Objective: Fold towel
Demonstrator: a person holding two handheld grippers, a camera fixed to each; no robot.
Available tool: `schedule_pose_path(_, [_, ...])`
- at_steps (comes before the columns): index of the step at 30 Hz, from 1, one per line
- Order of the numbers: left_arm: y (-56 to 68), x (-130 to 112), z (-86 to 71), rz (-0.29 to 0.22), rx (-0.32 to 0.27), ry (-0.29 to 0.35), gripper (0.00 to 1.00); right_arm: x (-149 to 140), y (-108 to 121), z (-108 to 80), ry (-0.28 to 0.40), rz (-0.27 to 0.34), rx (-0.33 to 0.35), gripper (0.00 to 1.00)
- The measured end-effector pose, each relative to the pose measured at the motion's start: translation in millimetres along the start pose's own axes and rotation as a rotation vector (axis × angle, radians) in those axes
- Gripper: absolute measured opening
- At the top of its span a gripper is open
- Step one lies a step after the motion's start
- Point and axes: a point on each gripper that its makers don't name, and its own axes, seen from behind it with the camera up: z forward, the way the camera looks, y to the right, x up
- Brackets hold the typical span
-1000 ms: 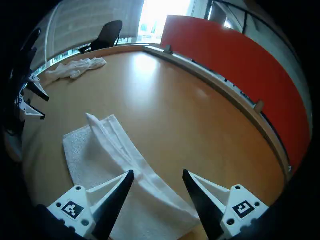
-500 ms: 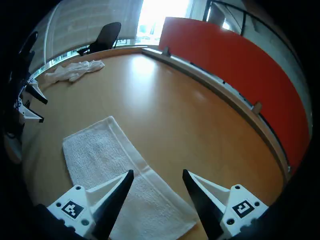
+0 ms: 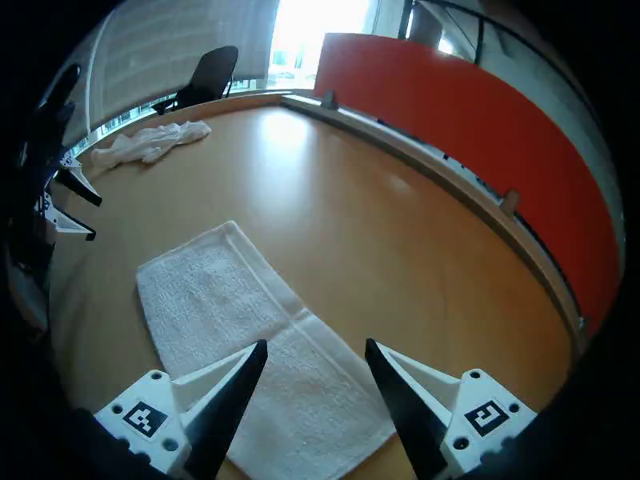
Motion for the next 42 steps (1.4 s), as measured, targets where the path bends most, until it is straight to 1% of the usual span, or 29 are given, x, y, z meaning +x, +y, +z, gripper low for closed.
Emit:
schedule_pose_path(15, [7.1,0,1.3,0.011,-0.006,-0.002,0.96,-48,-6,-35.2,-0.029,0.067,-0.019,0.95])
schedule_pose_path(23, [9.0,0,1.2,0.012,-0.007,-0.003,0.96,-73,-9,-53.0,-0.048,0.091,-0.027,0.95])
schedule_pose_path(35, [8.5,1,0.3,0.011,-0.006,-0.002,0.96,-108,-11,-75.5,-0.085,0.101,-0.034,0.94])
schedule_pose_path(42, [9.5,2,-0.9,0.011,-0.008,0.001,0.96,-120,-14,-81.5,-0.102,0.099,-0.02,0.93])
